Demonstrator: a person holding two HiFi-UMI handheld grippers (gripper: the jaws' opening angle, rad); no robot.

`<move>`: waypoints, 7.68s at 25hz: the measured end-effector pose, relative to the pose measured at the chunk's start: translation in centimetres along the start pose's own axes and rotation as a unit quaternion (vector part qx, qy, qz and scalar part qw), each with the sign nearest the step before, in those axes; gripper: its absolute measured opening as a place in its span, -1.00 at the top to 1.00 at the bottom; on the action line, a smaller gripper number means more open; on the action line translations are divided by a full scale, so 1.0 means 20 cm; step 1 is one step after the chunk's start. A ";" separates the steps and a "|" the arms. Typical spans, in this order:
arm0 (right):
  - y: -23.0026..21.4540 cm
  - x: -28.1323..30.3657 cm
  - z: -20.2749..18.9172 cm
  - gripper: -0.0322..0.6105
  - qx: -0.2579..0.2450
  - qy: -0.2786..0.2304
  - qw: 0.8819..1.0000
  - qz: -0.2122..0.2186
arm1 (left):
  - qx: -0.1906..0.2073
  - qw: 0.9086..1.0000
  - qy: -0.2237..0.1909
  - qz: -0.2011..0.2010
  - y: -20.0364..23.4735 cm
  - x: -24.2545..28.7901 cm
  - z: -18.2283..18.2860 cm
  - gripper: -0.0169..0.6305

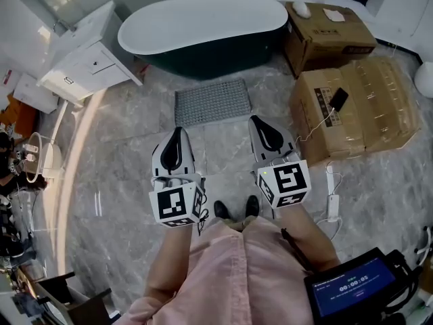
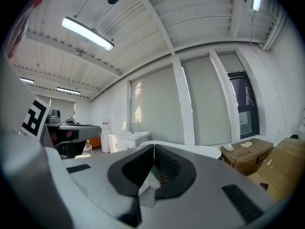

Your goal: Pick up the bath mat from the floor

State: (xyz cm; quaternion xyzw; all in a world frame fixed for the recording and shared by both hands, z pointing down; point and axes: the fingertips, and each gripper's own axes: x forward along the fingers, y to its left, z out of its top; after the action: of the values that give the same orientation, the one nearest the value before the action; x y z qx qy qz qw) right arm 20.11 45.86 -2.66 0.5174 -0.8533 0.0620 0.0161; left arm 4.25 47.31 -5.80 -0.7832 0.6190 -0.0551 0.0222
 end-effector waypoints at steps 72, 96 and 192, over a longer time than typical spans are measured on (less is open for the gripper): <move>-0.27 1.55 -0.03 0.85 0.018 0.027 0.999 -0.032 | -0.013 0.999 0.048 -0.004 0.95 1.33 -0.30 0.87; -0.90 1.96 0.11 0.84 0.043 0.001 0.999 -0.010 | 0.035 0.998 0.046 0.028 0.78 1.96 -0.11 0.87; -0.77 2.64 -1.00 0.84 0.061 0.215 0.974 -0.040 | -0.070 0.964 0.254 0.027 1.65 2.16 -1.44 0.87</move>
State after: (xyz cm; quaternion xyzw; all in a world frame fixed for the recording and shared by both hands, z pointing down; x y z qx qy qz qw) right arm 8.48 -5.19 23.46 0.5258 -0.8030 0.2228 0.1703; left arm -21.04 -1.29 21.90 -0.7263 0.6271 -0.2081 -0.1895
